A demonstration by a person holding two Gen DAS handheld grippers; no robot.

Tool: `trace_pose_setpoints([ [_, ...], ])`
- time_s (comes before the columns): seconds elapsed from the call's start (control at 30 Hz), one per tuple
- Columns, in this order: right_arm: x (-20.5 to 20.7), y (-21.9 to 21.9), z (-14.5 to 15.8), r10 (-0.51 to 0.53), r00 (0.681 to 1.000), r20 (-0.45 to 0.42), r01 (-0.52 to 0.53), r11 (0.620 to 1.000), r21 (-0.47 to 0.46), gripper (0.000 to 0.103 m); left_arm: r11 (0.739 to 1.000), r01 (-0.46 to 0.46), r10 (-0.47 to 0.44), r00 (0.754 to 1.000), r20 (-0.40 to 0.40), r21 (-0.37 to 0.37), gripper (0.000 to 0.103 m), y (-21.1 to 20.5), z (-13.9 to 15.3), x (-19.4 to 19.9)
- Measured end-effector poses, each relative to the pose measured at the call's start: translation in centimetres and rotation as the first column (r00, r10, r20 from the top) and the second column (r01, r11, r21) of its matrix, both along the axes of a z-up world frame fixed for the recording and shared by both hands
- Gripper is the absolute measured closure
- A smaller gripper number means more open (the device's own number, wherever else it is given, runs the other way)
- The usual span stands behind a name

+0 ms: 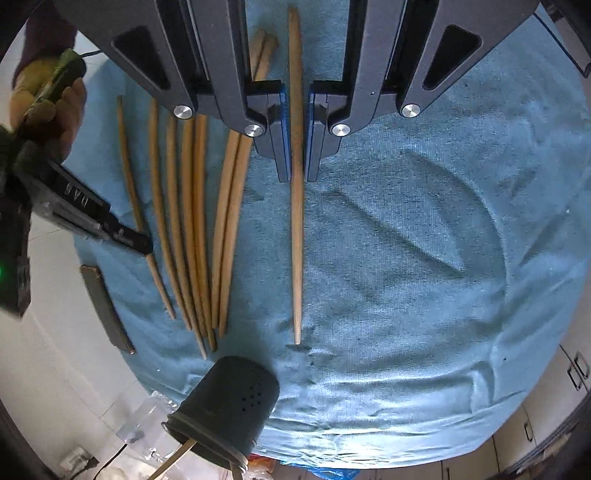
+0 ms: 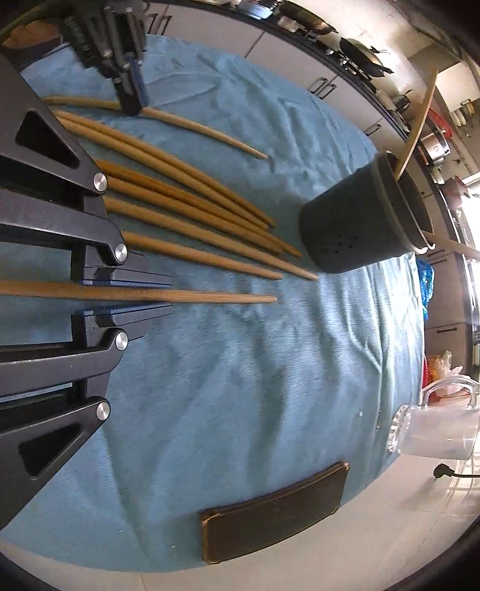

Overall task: Organize utensils
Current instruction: 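Lower the left gripper and close it on another chopstick, then lift the chopstick and carry it over the utensil cup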

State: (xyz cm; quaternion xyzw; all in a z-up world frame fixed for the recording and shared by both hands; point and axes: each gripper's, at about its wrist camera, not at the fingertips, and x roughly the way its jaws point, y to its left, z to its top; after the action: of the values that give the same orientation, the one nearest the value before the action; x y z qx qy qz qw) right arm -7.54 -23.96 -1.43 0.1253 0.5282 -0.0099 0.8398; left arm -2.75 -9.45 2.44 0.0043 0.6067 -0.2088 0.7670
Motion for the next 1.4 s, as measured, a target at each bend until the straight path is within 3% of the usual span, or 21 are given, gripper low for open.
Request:
trace_pose_setpoints([
  [0.27, 0.3, -0.8, 0.0, 0.001, 1.0, -0.01, -0.001, 1.0, -0.004, 0.094, 0.998, 0.005, -0.009, 0.998, 0.064, 0.059, 0.094, -1.9, 0.3, 2.8],
  [0.43, 1.7, -1.1, 0.0, 0.001, 1.0, -0.021, -0.001, 1.0, -0.009, 0.094, 0.995, 0.008, -0.014, 0.998, 0.063, 0.097, 0.093, -2.8, 0.0, 5.3],
  [0.77, 5.3, -1.4, 0.1, 0.005, 0.998, -0.057, -0.008, 0.998, -0.056, 0.094, 0.995, 0.013, -0.019, 0.998, 0.061, 0.101, 0.092, -3.5, 0.1, 7.5],
  [0.93, 6.2, -1.0, 0.1, 0.027, 0.998, -0.051, -0.032, 0.994, -0.105, 0.094, 0.997, 0.027, -0.032, 0.998, 0.056, 0.079, 0.079, -3.9, 0.0, 7.9],
  [1.0, 6.5, -0.8, 0.1, 0.028, 0.998, -0.051, -0.034, 0.993, -0.111, 0.094, 0.997, 0.027, -0.033, 0.997, 0.073, 0.078, 0.079, -4.2, 0.0, 7.9],
  [1.07, 6.6, -0.8, 0.1, 0.029, 0.998, -0.048, -0.034, 0.993, -0.115, 0.095, 0.994, 0.039, -0.048, 0.994, 0.095, 0.099, 0.081, -4.9, -0.2, 7.8],
  [1.1, 6.7, -0.7, 0.1, 0.032, 0.999, -0.045, -0.037, 0.992, -0.121, 0.096, 0.992, 0.045, -0.058, 0.992, 0.109, 0.117, 0.097, -5.1, -0.2, 7.6],
  [1.2, 6.5, -1.0, 0.3, 0.027, 0.999, -0.031, -0.03, 0.994, -0.1, 0.097, 0.996, 0.027, -0.036, 0.994, 0.106, 0.081, 0.097, -4.6, 0.2, 7.3],
  [1.4, 4.4, -1.8, 3.5, 0.009, 0.996, 0.085, -0.001, 0.996, -0.09, 0.097, 0.999, 0.007, -0.015, 0.978, 0.207, 0.038, 0.097, -2.9, 4.0, 5.1],
])
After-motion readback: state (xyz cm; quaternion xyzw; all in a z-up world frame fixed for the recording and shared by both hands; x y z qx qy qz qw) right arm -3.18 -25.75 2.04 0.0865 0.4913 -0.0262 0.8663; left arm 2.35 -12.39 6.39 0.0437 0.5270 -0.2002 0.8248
